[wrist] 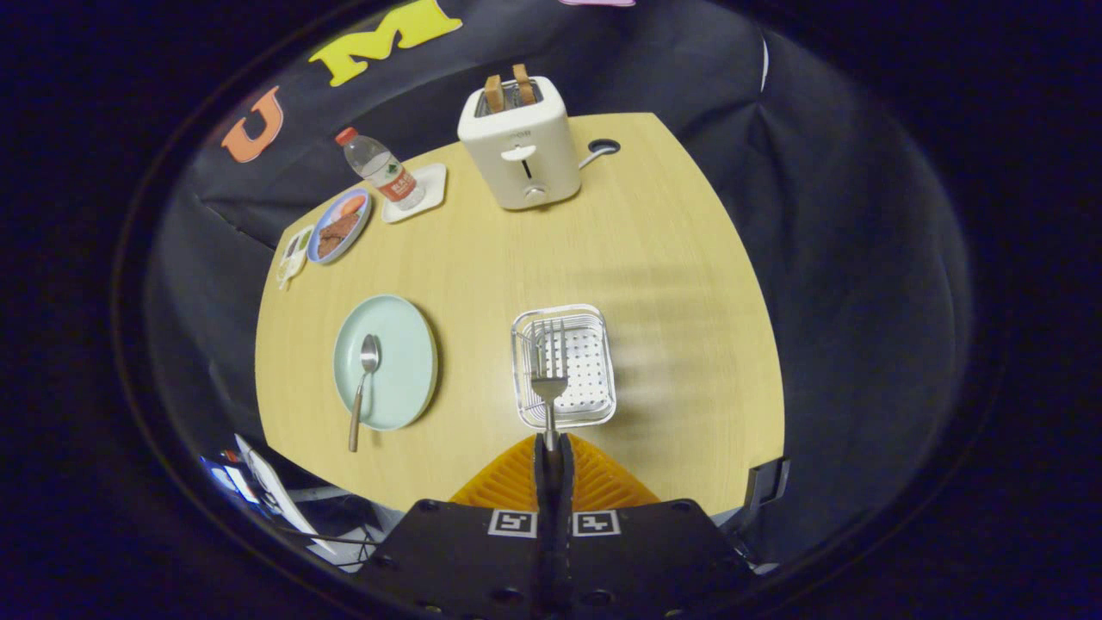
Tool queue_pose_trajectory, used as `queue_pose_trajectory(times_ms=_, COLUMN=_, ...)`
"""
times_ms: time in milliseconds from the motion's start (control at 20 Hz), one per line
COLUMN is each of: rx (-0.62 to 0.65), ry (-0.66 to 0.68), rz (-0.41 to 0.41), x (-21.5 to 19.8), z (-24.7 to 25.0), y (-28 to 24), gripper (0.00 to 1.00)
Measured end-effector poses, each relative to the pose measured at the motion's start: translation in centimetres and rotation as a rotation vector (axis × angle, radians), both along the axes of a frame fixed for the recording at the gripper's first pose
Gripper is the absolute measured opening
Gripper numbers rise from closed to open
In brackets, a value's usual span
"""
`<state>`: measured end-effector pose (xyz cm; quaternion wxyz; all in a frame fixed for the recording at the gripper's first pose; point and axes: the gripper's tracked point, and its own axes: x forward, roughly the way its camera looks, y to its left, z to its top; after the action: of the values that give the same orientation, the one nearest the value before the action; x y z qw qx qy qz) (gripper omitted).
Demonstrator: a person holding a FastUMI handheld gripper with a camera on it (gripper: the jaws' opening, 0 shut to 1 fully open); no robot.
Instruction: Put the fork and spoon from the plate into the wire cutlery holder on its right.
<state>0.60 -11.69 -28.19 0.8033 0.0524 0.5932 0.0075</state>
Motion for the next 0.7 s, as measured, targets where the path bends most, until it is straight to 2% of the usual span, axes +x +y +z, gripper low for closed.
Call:
queue_pose_trajectory(times_ms=500, rx=0.033, ry=0.097, rz=-0.098, x=0.5, z=-2.6, y=-1.4, gripper=0.05)
queue_pose_trajectory(times_ms=700, rx=0.047, ry=0.076, rz=-0.119, x=1.4, z=-2.3, y=-1.4, gripper=0.11)
